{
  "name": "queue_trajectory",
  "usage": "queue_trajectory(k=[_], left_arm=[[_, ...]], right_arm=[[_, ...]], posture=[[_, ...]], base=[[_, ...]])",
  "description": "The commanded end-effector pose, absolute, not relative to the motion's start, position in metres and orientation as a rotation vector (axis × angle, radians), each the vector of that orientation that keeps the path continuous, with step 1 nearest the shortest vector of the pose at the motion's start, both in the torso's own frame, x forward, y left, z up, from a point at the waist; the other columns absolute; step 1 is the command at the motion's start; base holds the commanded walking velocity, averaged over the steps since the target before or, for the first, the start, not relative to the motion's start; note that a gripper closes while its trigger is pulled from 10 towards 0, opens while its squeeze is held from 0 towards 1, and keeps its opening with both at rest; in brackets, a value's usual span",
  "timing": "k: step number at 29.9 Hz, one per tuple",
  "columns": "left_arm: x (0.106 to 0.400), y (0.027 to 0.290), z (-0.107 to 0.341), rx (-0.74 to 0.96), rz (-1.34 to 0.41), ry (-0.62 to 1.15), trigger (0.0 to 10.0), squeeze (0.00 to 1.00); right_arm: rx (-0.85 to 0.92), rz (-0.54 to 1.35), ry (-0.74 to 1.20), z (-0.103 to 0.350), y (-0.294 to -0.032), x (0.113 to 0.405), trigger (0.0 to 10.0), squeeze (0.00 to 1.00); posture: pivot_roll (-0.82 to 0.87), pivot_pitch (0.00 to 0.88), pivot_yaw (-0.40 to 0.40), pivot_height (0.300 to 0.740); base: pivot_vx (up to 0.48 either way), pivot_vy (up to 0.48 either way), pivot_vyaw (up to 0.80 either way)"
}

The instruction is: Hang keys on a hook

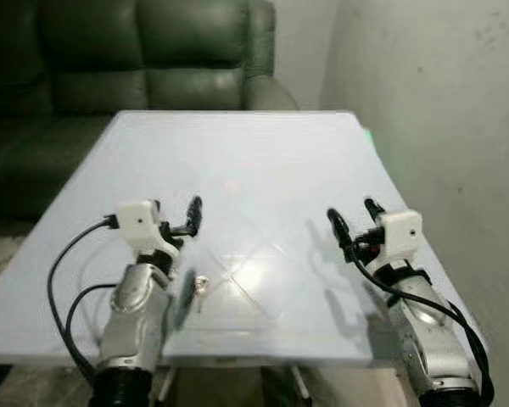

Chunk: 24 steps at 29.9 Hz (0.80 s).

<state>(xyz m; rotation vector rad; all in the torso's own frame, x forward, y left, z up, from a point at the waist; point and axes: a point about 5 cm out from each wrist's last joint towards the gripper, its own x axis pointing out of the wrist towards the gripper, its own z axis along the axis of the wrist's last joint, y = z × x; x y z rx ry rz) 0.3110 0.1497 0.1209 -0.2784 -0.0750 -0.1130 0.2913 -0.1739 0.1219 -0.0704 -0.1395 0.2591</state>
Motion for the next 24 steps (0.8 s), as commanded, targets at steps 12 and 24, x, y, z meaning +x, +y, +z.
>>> queue_trajectory(k=[12, 24], left_arm=[[0.3130, 0.1533, 0.1223, -0.288, -0.100, -0.078, 10.0, 0.00], [0.3124, 0.1552, 0.1200, -0.279, -0.097, -0.070, 10.0, 0.00]], right_arm=[[-0.068, 0.273, -0.146, 0.1238, -0.1748, 0.2908, 10.0, 0.00], [-0.063, 0.272, -0.142, 0.1233, -0.1754, 0.2894, 10.0, 0.00]], posture=[[-0.07, 0.000, -0.044, 0.740], [-0.07, 0.000, -0.044, 0.740]], base=[[0.000, 0.000, 0.00], [0.000, 0.000, 0.00]])
